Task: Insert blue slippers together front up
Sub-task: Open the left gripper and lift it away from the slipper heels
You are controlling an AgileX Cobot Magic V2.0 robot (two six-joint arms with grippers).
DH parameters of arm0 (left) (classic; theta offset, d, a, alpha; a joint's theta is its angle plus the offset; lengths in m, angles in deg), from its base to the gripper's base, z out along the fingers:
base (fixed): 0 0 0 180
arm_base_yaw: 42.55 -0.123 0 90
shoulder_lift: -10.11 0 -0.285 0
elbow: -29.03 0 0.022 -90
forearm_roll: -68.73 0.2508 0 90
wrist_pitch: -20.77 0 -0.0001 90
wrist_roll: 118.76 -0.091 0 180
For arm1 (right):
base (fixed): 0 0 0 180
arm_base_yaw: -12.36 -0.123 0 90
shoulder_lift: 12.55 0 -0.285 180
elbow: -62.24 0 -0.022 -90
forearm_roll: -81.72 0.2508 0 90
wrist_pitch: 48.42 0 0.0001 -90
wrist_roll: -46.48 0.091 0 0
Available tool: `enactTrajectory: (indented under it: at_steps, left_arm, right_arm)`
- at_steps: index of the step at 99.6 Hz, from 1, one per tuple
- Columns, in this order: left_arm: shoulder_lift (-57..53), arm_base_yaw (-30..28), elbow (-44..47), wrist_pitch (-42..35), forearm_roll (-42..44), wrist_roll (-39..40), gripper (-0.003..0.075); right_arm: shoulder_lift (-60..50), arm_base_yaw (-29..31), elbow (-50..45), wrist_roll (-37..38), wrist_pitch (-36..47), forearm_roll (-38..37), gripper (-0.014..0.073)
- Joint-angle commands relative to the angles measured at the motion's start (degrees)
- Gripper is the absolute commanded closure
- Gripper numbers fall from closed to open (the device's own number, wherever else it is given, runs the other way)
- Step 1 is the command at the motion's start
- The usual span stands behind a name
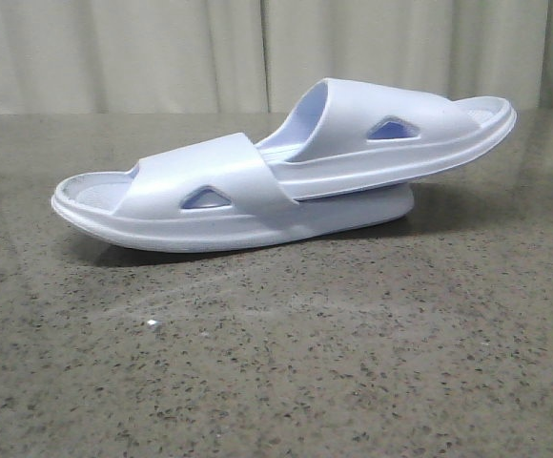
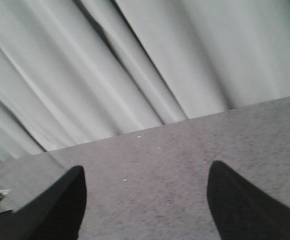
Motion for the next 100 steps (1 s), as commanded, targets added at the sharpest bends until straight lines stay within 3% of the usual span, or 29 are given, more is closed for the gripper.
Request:
enactTrajectory:
  at_steps: [1,24,51,64,100]
  left_arm:
    - [-1.5,-1.1,-2.5,-1.7,-4.8,-4.2,0.0410]
    - [-1.9,-0.9,-5.9,-8.3,-4.8,-14.1,0.0410]
    - [-11.8,-0.9,-9.3,-13.4,-4.8,-16.2,0.0410]
    - [-18.0,-0.4,-9.5,-14.9,-4.8,-16.1,0.0410]
    - [-35.1,14.1,-5.6,-30.4,-2.9,-16.2,0.0410]
  right_arm:
    - [-1.1,-0.2,1.9,-5.1,5.2,2.1,0.0148]
    - [-1.1,-0.2,1.9,-17.1,23.0,1.6,0.0148]
    - [-2.7,-2.9,2.3,-20.6,25.2,1.6,0.0148]
    - [-4.1,-6.7,4.7,-22.5,31.7,1.6,0.0148]
    - [-13.9,-21.3,5.8,-24.0,48.6,-1.9,0.0148]
